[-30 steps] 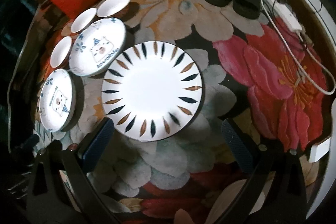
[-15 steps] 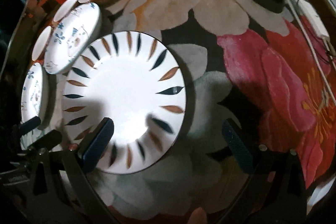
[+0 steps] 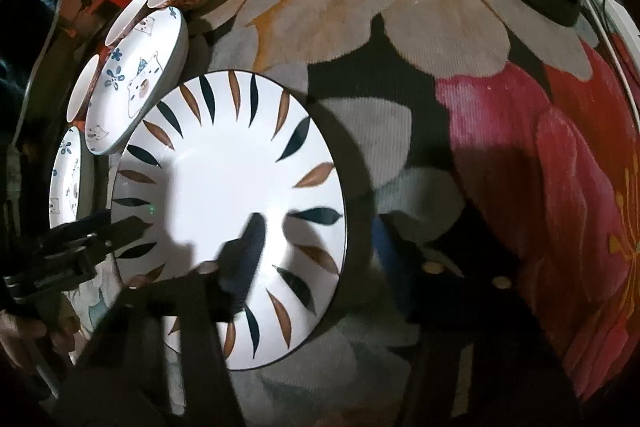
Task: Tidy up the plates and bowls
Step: 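Reach the right tool to the leaf-rim plate rim while the left tool grips its opposite rim, then lift the leaf-rim plate with both tools and carry it toward the power cable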
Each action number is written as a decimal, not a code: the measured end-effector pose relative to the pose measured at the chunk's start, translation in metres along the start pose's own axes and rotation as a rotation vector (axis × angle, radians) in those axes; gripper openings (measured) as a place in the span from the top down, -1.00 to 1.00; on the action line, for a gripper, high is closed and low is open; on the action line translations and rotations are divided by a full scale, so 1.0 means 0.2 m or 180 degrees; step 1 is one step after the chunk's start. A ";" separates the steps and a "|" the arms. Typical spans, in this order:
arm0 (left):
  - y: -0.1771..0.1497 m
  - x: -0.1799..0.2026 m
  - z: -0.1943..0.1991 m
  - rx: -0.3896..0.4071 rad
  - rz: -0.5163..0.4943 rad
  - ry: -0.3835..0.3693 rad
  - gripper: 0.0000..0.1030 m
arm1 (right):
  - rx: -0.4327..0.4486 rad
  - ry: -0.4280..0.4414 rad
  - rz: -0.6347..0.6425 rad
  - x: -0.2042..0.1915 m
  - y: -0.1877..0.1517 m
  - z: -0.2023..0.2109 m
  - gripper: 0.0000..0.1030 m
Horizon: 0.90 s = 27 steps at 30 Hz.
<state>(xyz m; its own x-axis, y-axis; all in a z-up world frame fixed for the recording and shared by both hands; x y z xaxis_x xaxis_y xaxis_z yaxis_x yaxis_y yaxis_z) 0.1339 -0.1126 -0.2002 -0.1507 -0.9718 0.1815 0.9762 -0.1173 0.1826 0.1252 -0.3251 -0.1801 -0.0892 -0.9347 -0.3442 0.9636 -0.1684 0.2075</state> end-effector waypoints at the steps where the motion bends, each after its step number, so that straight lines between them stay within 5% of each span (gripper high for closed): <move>1: 0.01 0.01 0.00 0.0007 -0.0046 -0.0018 -0.08 | -0.0013 0.0038 0.0032 0.00 0.00 0.00 0.33; 8: 0.05 0.07 0.01 0.0037 -0.0223 -0.0156 0.61 | -0.0091 0.0008 0.0138 0.01 0.02 -0.04 0.62; 22: 0.04 0.05 0.01 -0.0012 -0.0182 -0.0403 0.57 | -0.0112 0.0015 0.0227 0.00 0.03 -0.04 0.63; 27: 0.03 0.06 0.02 -0.0005 -0.0228 -0.0294 0.57 | -0.0129 0.0063 0.0259 -0.01 0.02 -0.04 0.66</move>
<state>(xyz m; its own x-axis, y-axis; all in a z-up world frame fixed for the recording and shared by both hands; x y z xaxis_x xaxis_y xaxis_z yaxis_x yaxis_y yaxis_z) 0.1373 -0.1234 -0.1941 -0.2336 -0.9379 0.2564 0.9626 -0.1860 0.1968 0.1304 -0.3223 -0.1857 -0.0057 -0.9382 -0.3459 0.9769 -0.0791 0.1984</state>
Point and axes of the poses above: each gripper's, at about its wrist camera, not at the fingertips, and z roughly against the way its jaws point, x to its right, y to its top, the point moved 5 cm from there along -z, roughly the way its jaws point, and after that the axes turned 9 degrees about -z, right-handed, at the moved point
